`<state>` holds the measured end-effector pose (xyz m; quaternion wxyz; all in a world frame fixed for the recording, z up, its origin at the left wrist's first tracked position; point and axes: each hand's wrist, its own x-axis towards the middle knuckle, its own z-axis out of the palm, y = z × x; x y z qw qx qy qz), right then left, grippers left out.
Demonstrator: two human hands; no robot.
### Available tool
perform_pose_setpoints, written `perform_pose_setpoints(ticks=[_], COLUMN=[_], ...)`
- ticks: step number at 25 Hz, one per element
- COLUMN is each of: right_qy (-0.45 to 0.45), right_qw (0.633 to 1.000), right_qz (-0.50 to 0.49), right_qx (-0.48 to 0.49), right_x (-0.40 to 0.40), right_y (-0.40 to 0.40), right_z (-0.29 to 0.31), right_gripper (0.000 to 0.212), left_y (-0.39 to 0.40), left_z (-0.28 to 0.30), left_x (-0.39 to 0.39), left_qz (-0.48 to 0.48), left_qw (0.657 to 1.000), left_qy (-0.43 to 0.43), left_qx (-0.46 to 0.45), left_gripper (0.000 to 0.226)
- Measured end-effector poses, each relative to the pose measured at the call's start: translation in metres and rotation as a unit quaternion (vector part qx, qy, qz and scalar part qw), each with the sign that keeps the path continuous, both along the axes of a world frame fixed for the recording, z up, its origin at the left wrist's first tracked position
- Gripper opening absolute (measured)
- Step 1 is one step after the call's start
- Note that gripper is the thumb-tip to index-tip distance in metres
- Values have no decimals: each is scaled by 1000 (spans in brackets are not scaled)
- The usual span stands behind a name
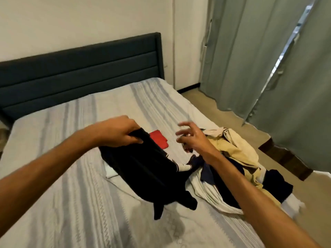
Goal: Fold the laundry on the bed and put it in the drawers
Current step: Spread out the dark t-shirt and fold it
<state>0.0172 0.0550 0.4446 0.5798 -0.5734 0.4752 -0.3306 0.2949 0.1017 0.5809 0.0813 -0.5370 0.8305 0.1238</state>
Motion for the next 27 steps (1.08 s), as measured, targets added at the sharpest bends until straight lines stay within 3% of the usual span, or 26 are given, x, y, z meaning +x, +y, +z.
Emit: perform_pose_setpoints(ticks=[2,5,9,11,14,17,20,21,22,23,25,27], right_qy=[48,72,123,160,160,72,-100,-116,-87,7,226,359], right_qw=[977,927,896,885,896,922,946,947,948,941,884,839], right_qz=[191,347,398,406,392,365,309,299,302,312,329,340], right_qx=[-83,-126,-157,-165,-132,-104,-15,-27,-56,-127,-241,-227], right_x=[37,99,144,156,165,172,174,171,169,165,165,158], right_y=[25,64,106,130,159,188,204,204,202,193,175,166], right_z=[54,103,108,98,83,84,113,125,139,147,146,135], right_gripper=[56,38,21,30,39,34,35,33,31,36,37,36], left_y=[28,72,128,153,186,215,249,256,261,262,262,260], left_z=[33,84,122,126,124,128,140,141,139,134,116,93], left_x=[26,44,80,104,132,159,190,198,203,204,198,196], left_qz=[-33,-59,-34,-39,-32,-18,19,29,43,62,99,135], left_qw=[996,996,997,997,998,997,986,975,961,943,918,905], left_qy=[-53,-27,55,53,53,60,75,90,106,121,155,202], left_qx=[-60,-60,36,46,15,-50,-150,-199,-254,-303,-352,-348], left_gripper=[24,24,23,25,47,73,63,56,49,41,25,15])
